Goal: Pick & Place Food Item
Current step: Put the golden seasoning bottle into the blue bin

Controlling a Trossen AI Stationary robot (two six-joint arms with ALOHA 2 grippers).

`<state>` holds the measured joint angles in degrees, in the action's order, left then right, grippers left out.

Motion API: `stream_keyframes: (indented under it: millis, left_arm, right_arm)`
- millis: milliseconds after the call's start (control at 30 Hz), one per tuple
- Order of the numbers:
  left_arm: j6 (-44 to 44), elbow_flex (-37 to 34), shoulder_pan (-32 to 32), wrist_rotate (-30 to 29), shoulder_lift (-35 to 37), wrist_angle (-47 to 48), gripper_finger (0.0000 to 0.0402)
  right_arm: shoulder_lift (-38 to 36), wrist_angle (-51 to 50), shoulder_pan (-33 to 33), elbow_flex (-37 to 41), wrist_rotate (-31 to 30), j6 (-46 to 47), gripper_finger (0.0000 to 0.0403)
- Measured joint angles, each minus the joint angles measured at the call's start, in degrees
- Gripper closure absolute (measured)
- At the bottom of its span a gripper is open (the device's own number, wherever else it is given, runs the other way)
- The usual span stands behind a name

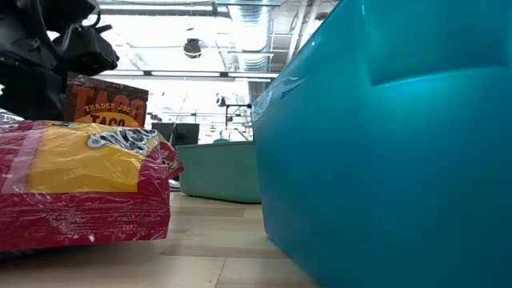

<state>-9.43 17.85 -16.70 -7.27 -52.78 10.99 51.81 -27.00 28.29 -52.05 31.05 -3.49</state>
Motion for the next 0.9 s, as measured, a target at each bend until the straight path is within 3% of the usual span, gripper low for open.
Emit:
stream_keyframes:
  millis: [500, 900]
  left_arm:
    - [-0.07, 0.00, -0.01, 0.00, -6.11, -2.60, 0.0101]
    - [-0.83, 0.09, 0.00, 0.01, -6.73, -2.57, 0.0101]
  right_arm:
    - [0.00, -0.02, -0.02, 0.00, 0.00, 0.04, 0.0403]
    - [0.00, -0.04, 0.00, 0.00, 0.00, 0.04, 0.0403]
